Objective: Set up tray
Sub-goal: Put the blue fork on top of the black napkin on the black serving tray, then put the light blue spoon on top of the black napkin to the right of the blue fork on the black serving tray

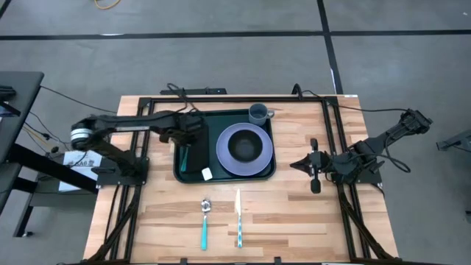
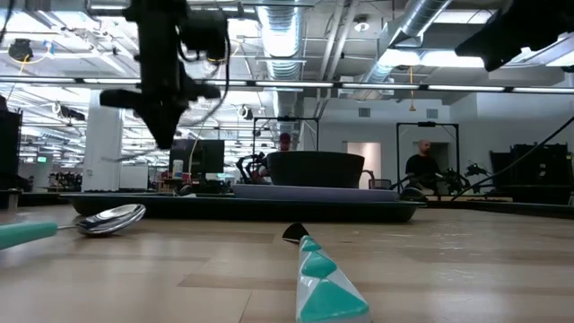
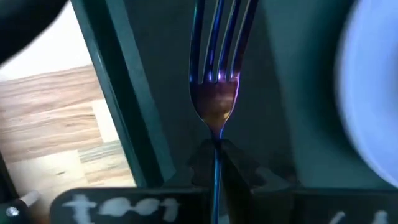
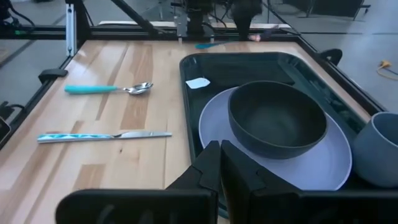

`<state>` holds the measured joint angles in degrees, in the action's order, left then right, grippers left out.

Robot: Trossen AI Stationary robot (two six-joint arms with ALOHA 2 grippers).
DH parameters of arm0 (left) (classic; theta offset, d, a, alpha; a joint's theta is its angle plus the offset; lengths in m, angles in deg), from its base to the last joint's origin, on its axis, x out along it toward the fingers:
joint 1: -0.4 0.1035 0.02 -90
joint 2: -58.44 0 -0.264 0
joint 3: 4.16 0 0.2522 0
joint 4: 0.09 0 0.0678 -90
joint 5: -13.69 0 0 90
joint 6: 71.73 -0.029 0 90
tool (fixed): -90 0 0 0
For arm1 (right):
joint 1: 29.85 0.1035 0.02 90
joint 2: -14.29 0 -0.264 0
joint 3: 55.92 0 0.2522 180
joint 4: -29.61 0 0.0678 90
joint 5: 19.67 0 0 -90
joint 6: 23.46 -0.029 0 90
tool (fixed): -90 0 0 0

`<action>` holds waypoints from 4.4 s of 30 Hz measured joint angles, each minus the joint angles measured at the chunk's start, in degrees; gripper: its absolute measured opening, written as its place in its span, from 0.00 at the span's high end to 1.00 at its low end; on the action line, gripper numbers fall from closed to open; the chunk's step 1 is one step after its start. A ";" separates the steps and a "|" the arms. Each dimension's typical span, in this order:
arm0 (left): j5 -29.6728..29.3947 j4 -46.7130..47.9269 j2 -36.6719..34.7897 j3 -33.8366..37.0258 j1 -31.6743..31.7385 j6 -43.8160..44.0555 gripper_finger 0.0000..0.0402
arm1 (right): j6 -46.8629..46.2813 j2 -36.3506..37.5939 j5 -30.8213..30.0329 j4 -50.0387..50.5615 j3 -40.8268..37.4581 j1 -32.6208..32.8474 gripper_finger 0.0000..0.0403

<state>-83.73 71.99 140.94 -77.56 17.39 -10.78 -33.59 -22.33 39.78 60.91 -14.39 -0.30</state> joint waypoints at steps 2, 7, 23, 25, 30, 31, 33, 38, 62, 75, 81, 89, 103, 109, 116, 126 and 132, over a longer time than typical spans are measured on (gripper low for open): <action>1.02 -0.59 3.04 0.00 1.08 -1.32 1.00 | -0.33 0.00 -0.04 0.00 0.00 -0.22 0.99; 2.56 -3.78 8.18 -0.02 4.10 -1.90 1.00 | -0.35 0.00 -0.21 0.00 0.00 -1.17 0.99; 9.07 -14.21 5.09 8.94 12.50 0.78 1.00 | -0.51 0.00 -0.03 -0.02 0.00 -2.60 0.99; 9.61 -14.96 5.09 10.02 12.83 0.90 1.00 | -0.51 0.00 -0.03 -0.02 0.00 -2.62 0.99; 8.75 -18.20 5.09 11.91 13.08 1.24 1.00 | -1.42 0.00 0.00 -0.02 0.00 -2.63 0.99; 8.68 -18.20 5.09 12.14 13.19 1.08 1.00 | -1.45 0.00 0.03 -0.02 0.02 -2.66 0.99; 8.55 -18.50 5.09 12.17 13.22 0.41 1.00 | -1.46 0.00 0.03 -0.02 0.00 -2.66 0.99; 7.14 -18.39 5.09 12.17 13.17 0.23 1.00 | -1.47 0.00 0.03 -0.02 0.00 -2.66 0.99; 6.51 -15.57 -2.22 12.17 9.99 -1.64 0.79 | -1.57 -0.02 0.05 0.72 0.00 -2.66 0.99; -8.61 -19.48 -19.10 2.37 -28.85 21.65 0.83 | -3.35 -0.02 0.49 2.17 0.00 -2.66 0.99; -14.90 -17.32 -10.46 -5.70 -43.64 33.84 0.87 | -3.45 -0.02 0.54 2.72 0.00 -2.66 0.99; -9.13 -12.60 5.55 -12.91 -50.03 44.65 0.91 | -3.49 -0.02 0.62 5.02 0.00 -2.66 0.99; 2.54 -12.86 19.13 -13.00 -51.63 52.37 0.68 | -3.48 -0.02 0.64 7.49 0.00 -2.66 0.99; 2.90 -15.08 22.04 -13.00 -51.35 52.31 0.62 | -3.48 -0.02 0.64 7.76 0.00 -2.65 0.99; 7.18 -19.06 25.89 -13.00 -51.37 51.64 0.61 | -3.48 -0.02 0.64 7.75 0.00 -2.66 0.99; 9.31 -22.87 30.67 -13.29 -51.39 50.93 0.61 | -3.48 -0.02 0.64 7.74 0.00 -2.63 0.99; 10.93 -22.09 31.56 -13.25 -51.36 51.01 0.74 | -3.47 0.00 0.62 7.73 0.00 -2.66 0.99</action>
<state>-72.80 49.90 172.50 -90.81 -33.96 40.23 -37.05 -22.33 40.39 68.64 -14.39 -2.96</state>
